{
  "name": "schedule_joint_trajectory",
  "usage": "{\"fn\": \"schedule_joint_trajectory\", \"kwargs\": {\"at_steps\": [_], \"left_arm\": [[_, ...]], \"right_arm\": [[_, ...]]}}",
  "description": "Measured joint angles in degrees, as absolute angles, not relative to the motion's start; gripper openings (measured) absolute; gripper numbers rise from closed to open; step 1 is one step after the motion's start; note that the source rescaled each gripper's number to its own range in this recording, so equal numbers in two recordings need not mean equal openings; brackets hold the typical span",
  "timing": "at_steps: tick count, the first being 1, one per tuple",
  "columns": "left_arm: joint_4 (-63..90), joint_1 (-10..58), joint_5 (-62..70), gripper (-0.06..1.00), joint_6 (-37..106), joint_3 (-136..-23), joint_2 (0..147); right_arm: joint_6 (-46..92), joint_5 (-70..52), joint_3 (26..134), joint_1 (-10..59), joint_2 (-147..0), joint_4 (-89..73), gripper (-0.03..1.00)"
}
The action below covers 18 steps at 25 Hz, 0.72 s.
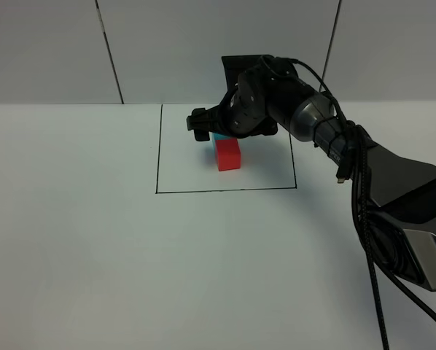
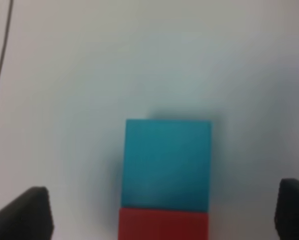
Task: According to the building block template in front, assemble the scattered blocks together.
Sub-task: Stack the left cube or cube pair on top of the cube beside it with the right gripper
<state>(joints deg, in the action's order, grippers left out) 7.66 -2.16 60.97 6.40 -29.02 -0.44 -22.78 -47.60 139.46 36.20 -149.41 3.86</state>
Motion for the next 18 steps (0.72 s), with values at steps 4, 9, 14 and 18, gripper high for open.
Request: {"fn": "schedule_joint_trajectory", "kwargs": {"at_steps": [4,9,14,18], "left_arm": [[7.66,-2.16,60.97,1.0,6.4,-29.02,-0.44],[7.66,-2.16,60.97,1.0,6.4,-29.02,-0.44],[7.66,-2.16,60.97,1.0,6.4,-29.02,-0.44],[7.66,-2.16,60.97,1.0,6.4,-29.02,-0.44]], "right_arm": [[-21.45,-49.41,139.46,36.2,-145.76,4.69,0.99],[-18.79,-52.93,139.46,36.2,-141.65,6.26,0.98],[-16.01,-57.27,139.46,36.2,-137.67,8.6,0.94],[-11.98,-61.39,139.46,36.32,-134.5,11.01,0.91]]}}
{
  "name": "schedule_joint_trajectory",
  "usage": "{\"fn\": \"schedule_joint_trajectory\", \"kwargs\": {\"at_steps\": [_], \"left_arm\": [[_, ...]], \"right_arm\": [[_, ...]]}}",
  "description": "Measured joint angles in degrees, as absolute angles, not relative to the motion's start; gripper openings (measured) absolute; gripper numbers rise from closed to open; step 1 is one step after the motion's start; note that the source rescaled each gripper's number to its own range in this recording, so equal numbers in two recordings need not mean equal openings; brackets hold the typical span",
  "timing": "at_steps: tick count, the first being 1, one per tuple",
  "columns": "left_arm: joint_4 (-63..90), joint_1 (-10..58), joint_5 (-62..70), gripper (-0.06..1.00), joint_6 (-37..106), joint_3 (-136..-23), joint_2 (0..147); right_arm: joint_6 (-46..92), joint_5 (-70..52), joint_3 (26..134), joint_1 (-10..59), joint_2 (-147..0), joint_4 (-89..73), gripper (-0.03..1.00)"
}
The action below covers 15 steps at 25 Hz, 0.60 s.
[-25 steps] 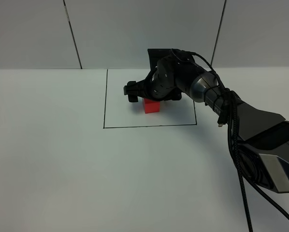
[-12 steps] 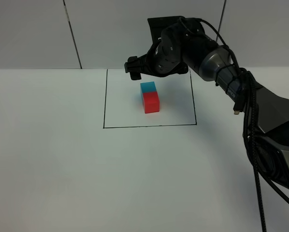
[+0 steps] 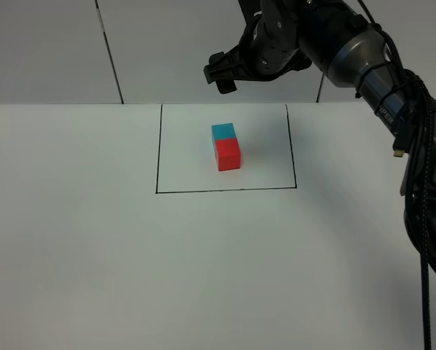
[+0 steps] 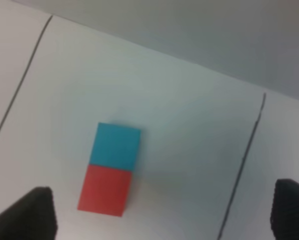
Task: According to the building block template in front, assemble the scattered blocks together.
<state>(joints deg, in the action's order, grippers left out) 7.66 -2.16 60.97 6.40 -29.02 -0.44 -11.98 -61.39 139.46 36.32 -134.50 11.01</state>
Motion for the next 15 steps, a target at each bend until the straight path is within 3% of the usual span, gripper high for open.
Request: {"fn": "schedule_joint_trajectory", "kwargs": {"at_steps": [15], "left_arm": [[7.66,-2.16,60.97,1.0,6.4,-29.02,-0.44]], "right_arm": [[-1.38,-69.65,139.46,36.73,-120.87,14.42,0.89]]}}
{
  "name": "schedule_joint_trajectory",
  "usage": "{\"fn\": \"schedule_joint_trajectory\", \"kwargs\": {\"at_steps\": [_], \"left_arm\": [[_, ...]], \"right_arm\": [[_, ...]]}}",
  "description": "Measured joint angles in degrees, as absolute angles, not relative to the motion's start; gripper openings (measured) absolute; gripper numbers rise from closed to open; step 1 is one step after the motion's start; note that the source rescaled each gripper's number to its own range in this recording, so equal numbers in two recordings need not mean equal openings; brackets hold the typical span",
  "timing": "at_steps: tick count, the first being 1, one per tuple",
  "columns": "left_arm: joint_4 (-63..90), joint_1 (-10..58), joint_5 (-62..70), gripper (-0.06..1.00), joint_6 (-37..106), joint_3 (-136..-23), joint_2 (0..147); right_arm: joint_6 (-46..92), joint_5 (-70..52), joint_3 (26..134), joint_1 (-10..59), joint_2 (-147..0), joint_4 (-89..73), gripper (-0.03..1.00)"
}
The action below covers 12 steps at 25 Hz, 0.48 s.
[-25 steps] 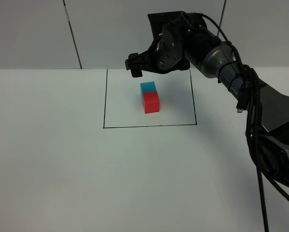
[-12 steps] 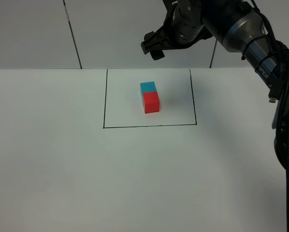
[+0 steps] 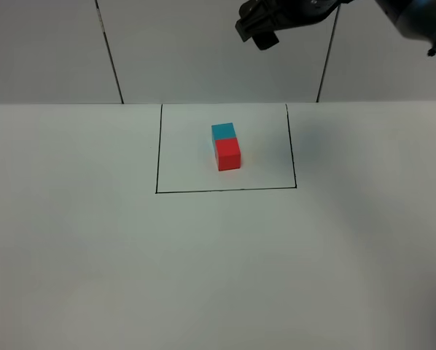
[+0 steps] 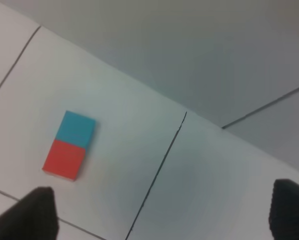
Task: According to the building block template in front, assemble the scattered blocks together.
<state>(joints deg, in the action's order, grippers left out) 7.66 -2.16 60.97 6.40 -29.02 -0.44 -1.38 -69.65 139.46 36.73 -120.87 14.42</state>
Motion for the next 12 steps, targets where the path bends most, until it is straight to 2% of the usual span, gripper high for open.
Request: {"fn": "schedule_joint_trajectory", "kwargs": {"at_steps": [12], "left_arm": [[7.66,-2.16,60.97,1.0,6.46,-29.02,-0.44]], "right_arm": [[1.25,-69.7,139.17,36.73,-105.62,12.59,0.89]]}}
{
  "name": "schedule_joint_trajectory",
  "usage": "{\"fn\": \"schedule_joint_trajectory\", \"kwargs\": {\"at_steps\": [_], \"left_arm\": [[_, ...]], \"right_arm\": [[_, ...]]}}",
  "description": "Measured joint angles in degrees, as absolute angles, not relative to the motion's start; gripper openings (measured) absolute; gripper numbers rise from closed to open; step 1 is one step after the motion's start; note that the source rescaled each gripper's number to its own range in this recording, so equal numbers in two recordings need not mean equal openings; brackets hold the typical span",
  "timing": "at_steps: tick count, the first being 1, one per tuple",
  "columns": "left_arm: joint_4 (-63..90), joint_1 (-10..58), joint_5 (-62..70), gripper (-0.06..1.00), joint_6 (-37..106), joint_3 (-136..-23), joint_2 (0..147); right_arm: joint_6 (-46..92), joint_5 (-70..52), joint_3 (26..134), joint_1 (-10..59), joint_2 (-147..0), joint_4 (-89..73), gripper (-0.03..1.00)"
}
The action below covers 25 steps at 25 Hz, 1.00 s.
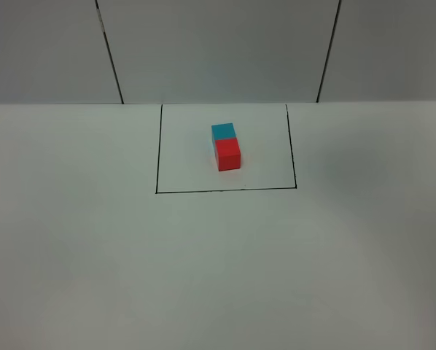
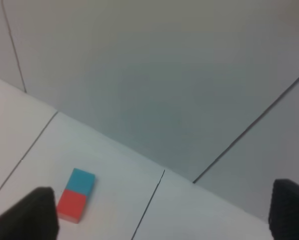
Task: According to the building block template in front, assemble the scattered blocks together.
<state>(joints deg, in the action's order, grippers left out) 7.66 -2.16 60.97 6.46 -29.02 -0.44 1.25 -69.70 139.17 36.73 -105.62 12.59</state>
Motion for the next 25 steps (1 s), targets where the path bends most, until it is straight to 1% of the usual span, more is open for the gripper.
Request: {"fn": "schedule_joint_trajectory", "kwargs": {"at_steps": [2,5,13,22,25], "left_arm": [[7.66,-2.16,60.97,1.0,6.46,-29.02,-0.44],[7.66,-2.16,60.97,1.0,6.41,-29.02,-0.44],[7.66,-2.16,60.97,1.0,6.46,-29.02,-0.44],[7.66,-2.16,60.97,1.0,6.4,-29.02,-0.44],[7.66,-2.16,60.97,1.0,6.4,-29.02,-0.44]], "right_arm": [[1.51,-69.7,137.45,36.73,-102.2,12.39,0.88],[1.79,-69.7,131.72,36.73,-95.8,12.44,0.88],[0.48,-69.83,107.61,36.73,-76.16,16.44,0.88],[-6.51,-68.97,83.15,36.73,-49.94,18.14,0.88],[-9.28,-67.42,73.29,36.73,-40.53,18.5,0.88]]}}
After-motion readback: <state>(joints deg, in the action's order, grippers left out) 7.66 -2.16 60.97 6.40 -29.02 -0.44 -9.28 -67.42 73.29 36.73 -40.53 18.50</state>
